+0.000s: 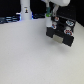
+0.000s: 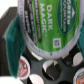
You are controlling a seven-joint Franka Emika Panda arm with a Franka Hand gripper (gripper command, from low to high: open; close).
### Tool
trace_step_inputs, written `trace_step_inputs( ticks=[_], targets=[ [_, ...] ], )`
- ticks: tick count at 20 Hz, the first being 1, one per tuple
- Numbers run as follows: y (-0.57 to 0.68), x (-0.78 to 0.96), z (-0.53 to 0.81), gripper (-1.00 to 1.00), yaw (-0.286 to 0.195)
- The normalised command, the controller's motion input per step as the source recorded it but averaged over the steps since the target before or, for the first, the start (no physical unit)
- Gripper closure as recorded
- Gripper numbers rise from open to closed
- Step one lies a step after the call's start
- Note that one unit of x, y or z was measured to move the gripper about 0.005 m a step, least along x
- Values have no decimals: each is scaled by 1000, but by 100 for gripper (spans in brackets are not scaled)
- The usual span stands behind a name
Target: Open the kcup holder, insert the kcup into the holder, and close the kcup holder
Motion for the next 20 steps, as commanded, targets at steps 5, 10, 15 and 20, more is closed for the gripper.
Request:
trace_step_inputs(
  ticks=[5, 10, 15, 20],
  targets=[
    [645, 121, 249, 100, 14],
    [668, 155, 191, 100, 31],
    [639, 140, 88, 100, 28],
    [601, 88, 23, 100, 39]
  ],
)
